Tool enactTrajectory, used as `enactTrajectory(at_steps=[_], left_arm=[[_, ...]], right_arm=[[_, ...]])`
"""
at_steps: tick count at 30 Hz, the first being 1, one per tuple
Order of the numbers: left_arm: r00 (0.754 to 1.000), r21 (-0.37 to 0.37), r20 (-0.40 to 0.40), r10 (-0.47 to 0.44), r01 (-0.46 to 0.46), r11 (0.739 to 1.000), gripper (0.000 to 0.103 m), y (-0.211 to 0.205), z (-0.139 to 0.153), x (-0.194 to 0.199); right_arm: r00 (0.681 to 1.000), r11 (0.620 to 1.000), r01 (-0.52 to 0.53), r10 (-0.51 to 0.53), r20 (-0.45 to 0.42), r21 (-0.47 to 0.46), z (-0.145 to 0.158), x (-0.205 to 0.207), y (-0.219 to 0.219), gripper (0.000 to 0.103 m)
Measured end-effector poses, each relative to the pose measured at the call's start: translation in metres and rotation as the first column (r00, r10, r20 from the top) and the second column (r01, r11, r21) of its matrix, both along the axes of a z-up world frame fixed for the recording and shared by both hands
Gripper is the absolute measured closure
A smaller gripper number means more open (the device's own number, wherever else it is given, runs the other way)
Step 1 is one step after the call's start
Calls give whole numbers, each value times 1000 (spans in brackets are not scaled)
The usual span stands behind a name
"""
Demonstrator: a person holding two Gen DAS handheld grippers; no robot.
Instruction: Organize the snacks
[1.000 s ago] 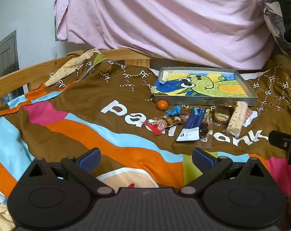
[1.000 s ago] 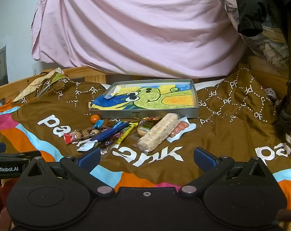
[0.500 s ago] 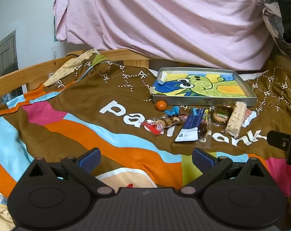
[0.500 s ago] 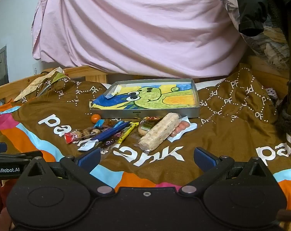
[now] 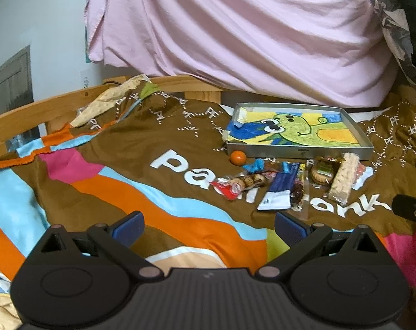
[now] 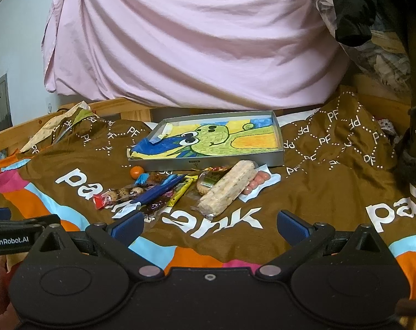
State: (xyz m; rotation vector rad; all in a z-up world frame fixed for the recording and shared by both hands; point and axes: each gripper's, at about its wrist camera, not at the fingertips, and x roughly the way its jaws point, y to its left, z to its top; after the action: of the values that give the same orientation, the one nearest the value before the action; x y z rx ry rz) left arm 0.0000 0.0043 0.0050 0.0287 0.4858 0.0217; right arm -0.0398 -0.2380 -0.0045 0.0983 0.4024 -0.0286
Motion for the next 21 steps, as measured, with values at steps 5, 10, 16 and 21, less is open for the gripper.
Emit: enactTrajectory(at_steps=[5, 10, 16, 21], left_arm=[[1000, 0, 7, 30, -30, 1000, 0, 4, 4, -2], [999, 9, 13, 44, -44, 999, 0, 5, 9, -5], [998, 23, 24, 50, -51, 998, 0, -1, 16, -9], [998, 29, 36, 50, -51, 998, 0, -4, 22, -14]], right_arm=[[1000, 1000, -25, 25, 2, 12, 1, -3, 1, 1], [999, 999, -44, 44, 10, 23, 3, -6, 2, 1], [999, 998, -42, 41, 24, 54, 7, -10, -2, 1], [999, 997, -28, 26, 32, 77, 9, -13, -8, 1]])
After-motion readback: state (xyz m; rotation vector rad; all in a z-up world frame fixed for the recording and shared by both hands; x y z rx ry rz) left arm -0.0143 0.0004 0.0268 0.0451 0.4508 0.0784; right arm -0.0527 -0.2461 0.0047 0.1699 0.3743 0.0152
